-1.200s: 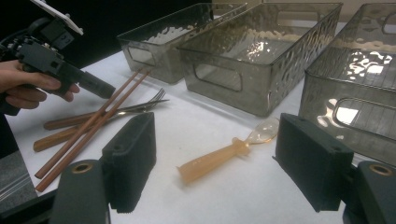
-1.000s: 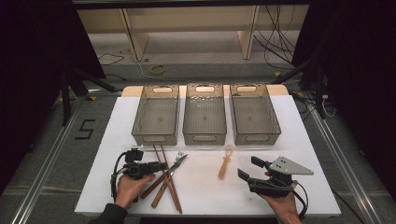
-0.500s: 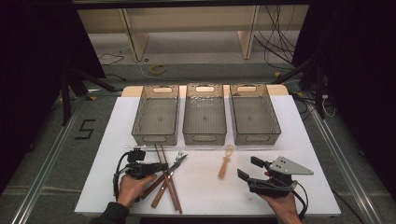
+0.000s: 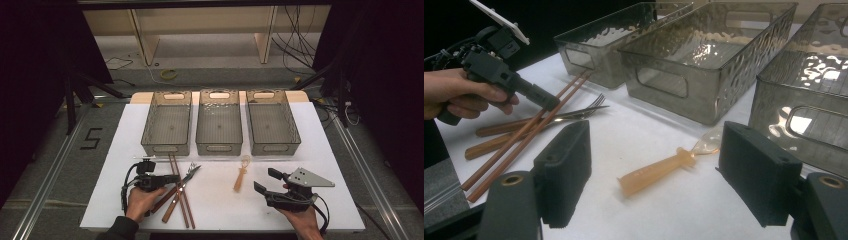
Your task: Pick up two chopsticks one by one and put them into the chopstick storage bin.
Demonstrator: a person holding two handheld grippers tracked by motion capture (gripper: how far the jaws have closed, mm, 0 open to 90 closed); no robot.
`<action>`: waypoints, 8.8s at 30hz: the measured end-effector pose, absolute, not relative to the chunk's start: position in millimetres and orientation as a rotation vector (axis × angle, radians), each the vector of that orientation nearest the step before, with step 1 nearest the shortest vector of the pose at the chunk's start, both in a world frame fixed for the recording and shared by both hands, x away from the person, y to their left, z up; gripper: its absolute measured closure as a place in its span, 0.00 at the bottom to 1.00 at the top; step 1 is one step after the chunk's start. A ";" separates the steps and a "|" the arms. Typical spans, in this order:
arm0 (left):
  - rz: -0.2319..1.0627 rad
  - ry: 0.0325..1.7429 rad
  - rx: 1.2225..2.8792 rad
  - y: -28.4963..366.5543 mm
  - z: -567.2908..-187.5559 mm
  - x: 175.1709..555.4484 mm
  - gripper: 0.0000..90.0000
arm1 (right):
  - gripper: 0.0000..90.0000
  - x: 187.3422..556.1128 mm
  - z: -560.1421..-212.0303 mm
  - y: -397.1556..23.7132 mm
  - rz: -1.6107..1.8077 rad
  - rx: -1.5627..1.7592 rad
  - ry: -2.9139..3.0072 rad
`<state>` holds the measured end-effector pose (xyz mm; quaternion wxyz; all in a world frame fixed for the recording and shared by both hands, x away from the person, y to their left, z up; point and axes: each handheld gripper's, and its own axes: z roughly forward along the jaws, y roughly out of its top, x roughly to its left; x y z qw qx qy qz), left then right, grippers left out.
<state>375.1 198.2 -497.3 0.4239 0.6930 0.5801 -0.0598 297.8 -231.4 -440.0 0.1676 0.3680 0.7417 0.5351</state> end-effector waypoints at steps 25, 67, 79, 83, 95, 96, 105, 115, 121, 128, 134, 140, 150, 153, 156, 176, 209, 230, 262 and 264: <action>-0.184 1.427 1.688 202.6 -494.5 371.3 0.94 | 0.33 297.7 -440.7 -229.8 1.514 1.033 2.125; 0.042 1.202 1.802 203.8 -410.2 403.5 0.94 | 0.33 297.6 -441.1 -228.9 1.518 1.026 2.135; 0.138 1.217 1.792 212.6 -380.4 443.1 0.94 | 0.33 298.3 -441.9 -228.2 1.516 1.024 2.142; 0.179 1.210 1.779 215.6 -367.9 457.9 0.94 | 0.33 298.3 -442.0 -228.1 1.517 1.021 2.144; 0.265 1.246 1.726 223.6 -355.1 501.7 0.94 | 0.33 298.3 -442.4 -227.4 1.521 1.013 2.153; 0.274 1.250 1.727 223.9 -354.4 505.2 0.94 | 0.33 298.5 -442.5 -227.3 1.523 1.013 2.154; 0.309 1.255 1.751 221.3 -356.8 528.7 0.94 | 0.33 298.0 -442.4 -227.1 1.526 1.006 2.159; 0.355 1.259 1.753 221.8 -357.6 544.5 0.94 | 0.33 298.0 -442.6 -226.5 1.528 0.998 2.167; 0.363 1.256 1.730 223.8 -361.1 549.7 0.94 | 0.33 297.9 -442.8 -225.5 1.530 0.995 2.173; 0.383 1.263 1.700 229.9 -367.1 554.7 0.94 | 0.33 298.6 -443.6 -225.8 1.538 0.999 2.174; 0.400 1.280 1.692 231.4 -377.2 558.7 0.94 | 0.33 298.3 -443.6 -225.7 1.541 0.997 2.177; 0.403 1.300 1.688 230.0 -387.5 560.6 0.94 | 0.33 297.6 -443.6 -225.0 1.541 0.994 2.180; 0.397 1.316 1.698 229.7 -400.3 561.5 0.93 | 0.33 297.4 -443.7 -225.0 1.543 0.991 2.184; 0.394 1.323 1.700 230.0 -403.3 561.0 0.92 | 0.33 297.2 -443.6 -224.9 1.543 0.989 2.185; 0.394 1.338 1.696 231.5 -407.1 560.9 0.90 | 0.33 297.3 -443.6 -225.0 1.546 0.991 2.185; 0.265 1.355 1.701 233.1 -378.4 487.7 0.35 | 0.33 297.1 -443.5 -224.6 1.539 0.993 2.185; 0.044 1.452 1.696 218.5 -445.4 395.9 0.29 | 0.33 294.9 -442.2 -221.5 1.521 0.974 2.189; -0.005 1.464 1.703 202.2 -464.1 391.6 0.34 | 0.33 294.3 -441.9 -221.1 1.523 0.960 2.189; -0.124 1.491 1.776 185.0 -486.9 395.7 0.56 | 0.33 293.0 -441.1 -220.2 1.528 0.945 2.183; -0.126 1.493 1.775 184.3 -487.5 396.2 0.58 | 0.33 292.9 -441.0 -220.1 1.529 0.945 2.183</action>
